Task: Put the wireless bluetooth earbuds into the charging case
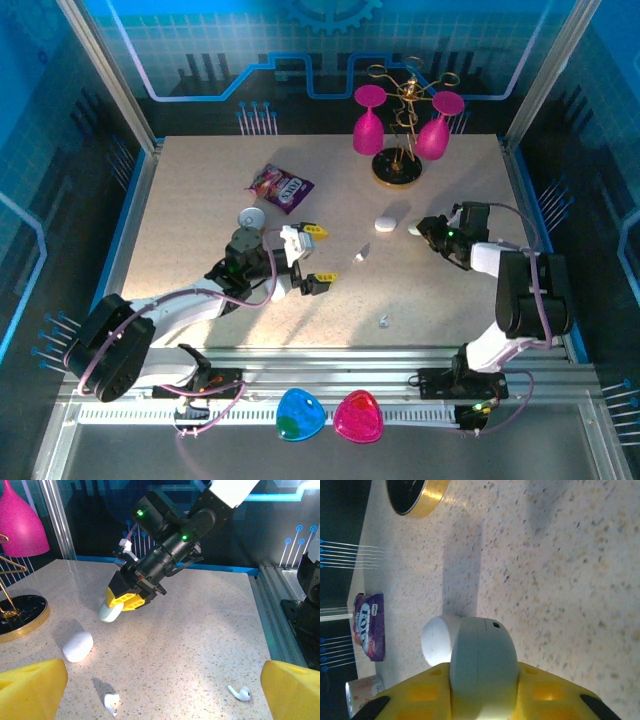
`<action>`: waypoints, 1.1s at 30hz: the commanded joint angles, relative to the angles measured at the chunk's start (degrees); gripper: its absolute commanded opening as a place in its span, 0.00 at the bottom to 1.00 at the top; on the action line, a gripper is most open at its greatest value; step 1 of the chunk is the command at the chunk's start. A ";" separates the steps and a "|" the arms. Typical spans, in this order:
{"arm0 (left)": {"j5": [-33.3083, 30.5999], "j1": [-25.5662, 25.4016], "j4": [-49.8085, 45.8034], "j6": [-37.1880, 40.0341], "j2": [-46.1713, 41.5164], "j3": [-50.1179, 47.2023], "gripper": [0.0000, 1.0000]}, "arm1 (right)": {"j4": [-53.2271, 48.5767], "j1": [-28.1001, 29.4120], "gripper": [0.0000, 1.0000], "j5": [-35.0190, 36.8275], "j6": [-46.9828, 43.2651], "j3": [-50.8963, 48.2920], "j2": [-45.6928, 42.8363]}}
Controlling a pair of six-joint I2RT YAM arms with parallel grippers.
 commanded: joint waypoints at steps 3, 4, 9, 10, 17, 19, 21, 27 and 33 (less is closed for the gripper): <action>-0.34 -0.51 0.98 0.50 1.19 1.11 0.99 | 2.58 -2.29 0.24 -0.41 -1.74 4.87 6.95; -0.40 -0.47 1.03 0.51 1.19 1.12 0.99 | 2.38 -2.51 0.25 -0.38 -1.96 5.49 7.81; -0.59 -0.44 1.07 0.64 0.90 0.88 0.99 | 1.54 -3.60 0.30 -1.27 -2.53 7.18 9.94; -0.71 -0.43 1.03 0.65 0.68 0.78 0.99 | 1.60 -3.65 0.33 -1.33 -2.50 7.02 9.69; -0.72 -0.47 1.09 0.65 0.07 0.43 0.99 | -1.53 -5.09 0.48 -1.40 -3.37 6.18 7.33; -0.81 -0.48 1.07 0.74 -0.10 0.30 0.99 | -1.82 -5.51 0.52 -1.51 -3.41 5.75 6.83; -1.12 -0.45 1.07 0.73 -0.37 0.17 0.99 | -2.17 -5.98 0.56 -1.10 -3.76 5.28 5.95; -4.38 -0.41 -0.80 -0.69 -1.75 -0.09 0.99 | -6.29 -6.70 0.70 2.12 -7.16 4.14 0.72; -15.51 -0.42 -11.60 -4.24 -5.19 0.69 0.99 | -11.19 -4.04 0.81 6.27 -14.02 2.06 -8.48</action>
